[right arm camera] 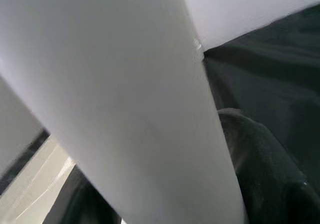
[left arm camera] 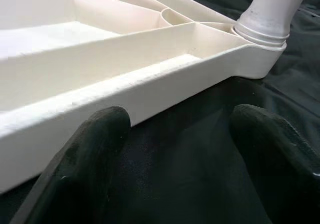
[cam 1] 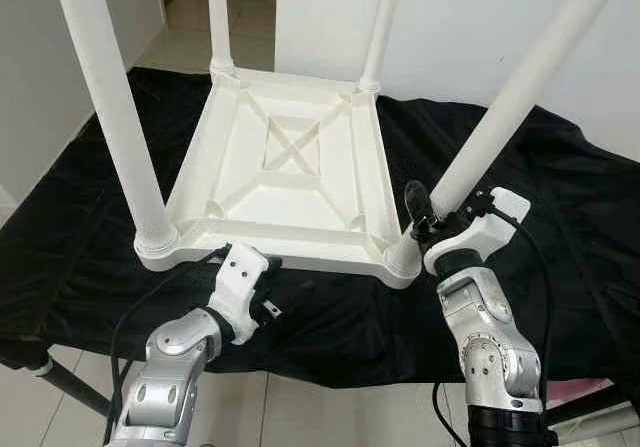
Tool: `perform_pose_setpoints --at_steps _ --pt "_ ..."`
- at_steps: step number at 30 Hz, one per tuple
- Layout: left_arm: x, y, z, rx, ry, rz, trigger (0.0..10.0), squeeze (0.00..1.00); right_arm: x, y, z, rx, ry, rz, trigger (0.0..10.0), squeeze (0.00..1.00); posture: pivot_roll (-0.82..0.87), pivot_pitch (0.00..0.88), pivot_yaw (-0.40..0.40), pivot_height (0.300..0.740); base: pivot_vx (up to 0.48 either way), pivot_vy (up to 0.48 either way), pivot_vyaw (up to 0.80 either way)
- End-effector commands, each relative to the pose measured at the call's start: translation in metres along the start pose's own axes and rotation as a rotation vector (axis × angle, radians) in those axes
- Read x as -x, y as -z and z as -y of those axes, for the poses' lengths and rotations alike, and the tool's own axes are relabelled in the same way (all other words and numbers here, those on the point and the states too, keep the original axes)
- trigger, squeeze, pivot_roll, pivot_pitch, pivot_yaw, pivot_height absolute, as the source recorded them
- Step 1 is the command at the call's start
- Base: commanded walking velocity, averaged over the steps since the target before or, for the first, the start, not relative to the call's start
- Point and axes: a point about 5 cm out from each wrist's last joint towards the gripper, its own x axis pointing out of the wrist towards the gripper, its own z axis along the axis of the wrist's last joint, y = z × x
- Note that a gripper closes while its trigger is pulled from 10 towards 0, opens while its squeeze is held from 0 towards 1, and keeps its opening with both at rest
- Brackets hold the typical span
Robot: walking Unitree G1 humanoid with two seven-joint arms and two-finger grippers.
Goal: Building children table
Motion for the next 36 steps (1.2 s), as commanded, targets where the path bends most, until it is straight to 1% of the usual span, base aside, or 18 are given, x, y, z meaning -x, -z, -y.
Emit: perform_pose_setpoints --at_steps 1,3,7,10,12,14,15,17,18,21,23,24,25,26,27,33,34,36 --pt "0.001 0.006 -0.002 0.005 0.002 -0.027 10.0 0.00 -0.001 0.003 -0.019 -0.303 -0.039 0.024 10.0 0.00 0.03 0.008 -0.079 0.740 0.000 0.000 0.00" --pt "0.001 0.006 -0.002 0.005 0.002 -0.027 10.0 0.00 -0.001 0.003 -0.019 -0.303 -0.039 0.024 10.0 0.00 0.03 0.008 -0.079 0.740 0.000 0.000 0.00" --pt "0.013 0.016 -0.001 0.019 0.073 -0.076 10.0 0.00 0.001 0.000 -0.016 -0.461 -0.035 0.023 10.0 0.00 0.03 0.010 -0.075 0.740 0.000 0.000 0.00" --pt "0.017 0.018 -0.003 0.009 0.077 -0.094 10.0 0.00 0.002 0.000 -0.016 -0.506 -0.040 0.019 10.0 0.00 0.02 0.013 -0.074 0.740 0.000 0.000 0.00" --pt "0.018 0.018 -0.010 -0.010 0.038 -0.096 10.0 0.00 0.003 0.001 -0.016 -0.524 -0.052 0.010 10.0 0.00 0.02 0.014 -0.074 0.740 0.000 0.000 0.00" --pt "0.019 0.017 -0.026 -0.035 -0.044 -0.094 10.0 0.00 0.005 0.002 -0.018 -0.555 -0.071 -0.002 10.0 0.00 0.02 0.014 -0.072 0.740 0.000 0.000 0.00" --pt "0.019 0.017 -0.026 -0.035 -0.044 -0.094 10.0 0.00 0.005 0.002 -0.018 -0.555 -0.071 -0.002 10.0 0.00 0.02 0.014 -0.072 0.740 0.000 0.000 0.00" --pt "0.019 0.012 -0.049 -0.051 -0.149 -0.088 10.0 0.00 0.007 0.002 -0.018 -0.581 -0.087 -0.013 10.0 0.00 0.02 0.013 -0.069 0.740 0.000 0.000 0.00" --pt "0.019 0.012 -0.049 -0.051 -0.149 -0.088 10.0 0.00 0.007 0.002 -0.018 -0.581 -0.087 -0.013 10.0 0.00 0.02 0.013 -0.069 0.740 0.000 0.000 0.00" --pt "0.019 -0.001 -0.099 -0.098 -0.399 -0.091 10.0 0.00 0.013 0.003 -0.013 -0.620 -0.107 -0.037 10.0 0.00 0.01 0.010 -0.061 0.740 0.000 0.000 0.00" --pt "0.018 -0.011 -0.121 -0.118 -0.507 -0.093 10.0 0.00 0.016 0.003 -0.010 -0.638 -0.111 -0.046 10.0 0.00 0.01 0.009 -0.059 0.740 0.000 0.000 0.00" --pt "0.018 -0.011 -0.121 -0.118 -0.507 -0.093 10.0 0.00 0.016 0.003 -0.010 -0.638 -0.111 -0.046 10.0 0.00 0.01 0.009 -0.059 0.740 0.000 0.000 0.00" --pt "0.016 -0.019 -0.133 -0.117 -0.569 -0.082 10.0 0.00 0.018 0.004 -0.008 -0.661 -0.114 -0.049 10.0 0.00 0.01 0.008 -0.052 0.740 0.000 0.000 0.00" --pt "0.016 -0.019 -0.133 -0.117 -0.569 -0.082 10.0 0.00 0.018 0.004 -0.008 -0.661 -0.114 -0.049 10.0 0.00 0.01 0.008 -0.052 0.740 0.000 0.000 0.00" --pt "0.010 -0.035 -0.151 -0.087 -0.672 -0.045 10.0 0.00 0.021 0.005 -0.004 -0.708 -0.115 -0.055 10.0 0.00 0.00 0.008 -0.049 0.740 0.000 0.000 0.00" --pt "0.000 -0.053 -0.161 -0.010 -0.735 0.029 10.0 0.00 0.024 0.009 0.002 -0.736 -0.128 -0.067 10.0 0.00 -0.01 0.005 -0.036 0.740 0.000 0.000 0.00" --pt "-0.015 -0.069 -0.160 0.049 -0.715 0.105 10.0 0.00 0.028 0.013 0.010 -0.796 -0.129 -0.072 10.0 0.00 -0.01 0.004 -0.033 0.740 0.000 0.000 0.00" --pt "-0.021 -0.075 -0.159 0.073 -0.705 0.135 10.0 0.00 0.030 0.014 0.014 -0.820 -0.130 -0.074 10.0 0.00 -0.01 0.004 -0.033 0.740 0.000 0.000 0.00"
